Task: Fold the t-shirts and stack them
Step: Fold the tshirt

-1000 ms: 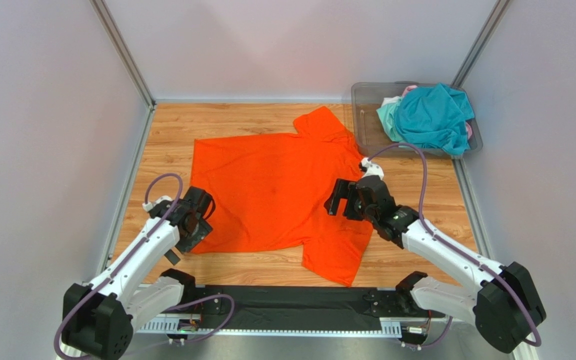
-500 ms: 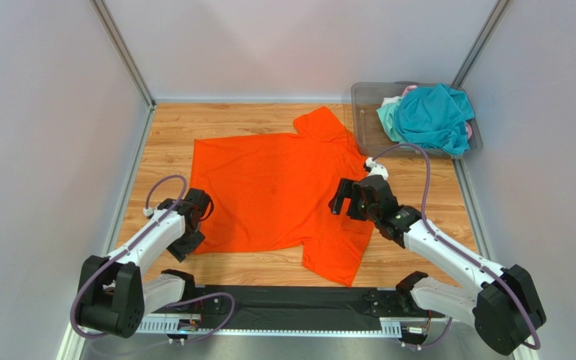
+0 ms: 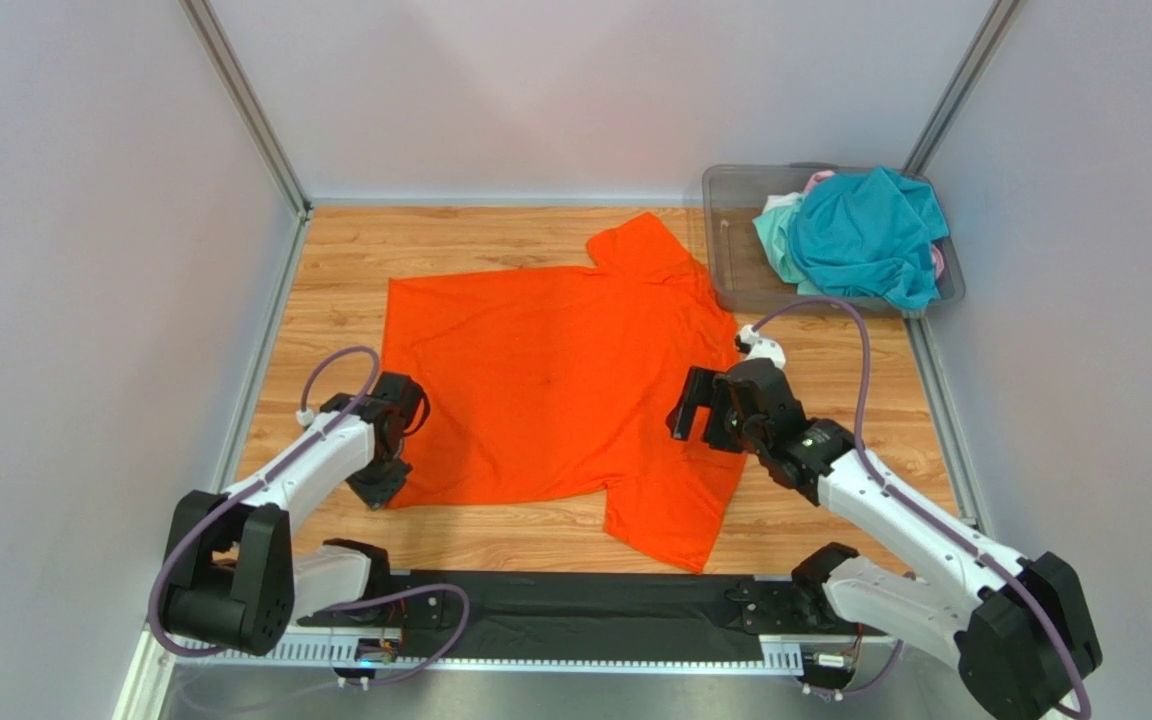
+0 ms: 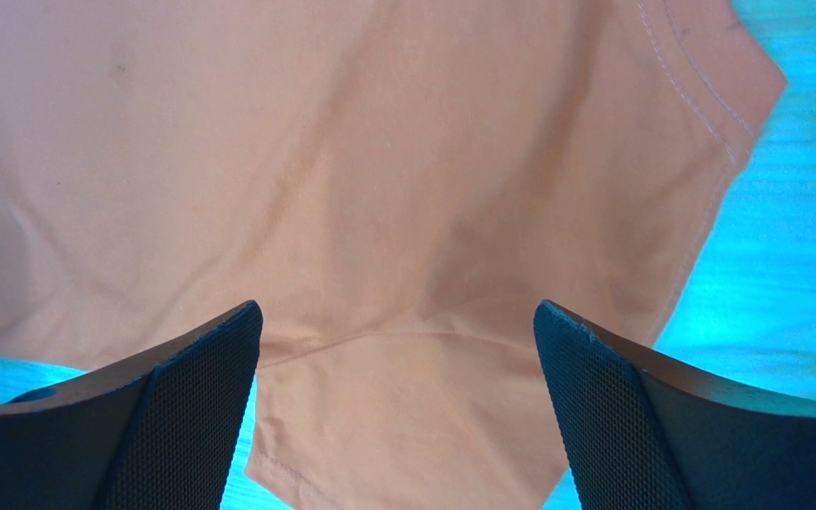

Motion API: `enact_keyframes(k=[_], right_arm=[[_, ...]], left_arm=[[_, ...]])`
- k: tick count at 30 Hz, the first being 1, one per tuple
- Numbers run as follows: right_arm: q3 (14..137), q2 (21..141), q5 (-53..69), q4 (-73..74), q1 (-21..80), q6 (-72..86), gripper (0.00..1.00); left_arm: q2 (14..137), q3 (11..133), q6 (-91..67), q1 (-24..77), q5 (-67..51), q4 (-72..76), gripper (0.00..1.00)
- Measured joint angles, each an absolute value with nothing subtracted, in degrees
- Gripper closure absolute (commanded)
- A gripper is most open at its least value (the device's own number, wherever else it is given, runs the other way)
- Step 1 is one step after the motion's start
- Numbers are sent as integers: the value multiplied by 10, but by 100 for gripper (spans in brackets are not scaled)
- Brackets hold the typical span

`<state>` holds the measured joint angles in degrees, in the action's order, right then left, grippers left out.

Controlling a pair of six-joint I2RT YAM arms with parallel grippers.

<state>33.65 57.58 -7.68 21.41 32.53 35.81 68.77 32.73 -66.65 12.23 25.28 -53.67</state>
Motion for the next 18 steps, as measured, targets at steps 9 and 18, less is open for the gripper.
enact_keyframes(k=[9,18], right_arm=[[326,500,-28,318,353,383,2],[309,498,-15,393,536,424,2]], left_arm=[[671,328,-642,122,245,-527,100],[565,322,-617,122,245,-510,100]])
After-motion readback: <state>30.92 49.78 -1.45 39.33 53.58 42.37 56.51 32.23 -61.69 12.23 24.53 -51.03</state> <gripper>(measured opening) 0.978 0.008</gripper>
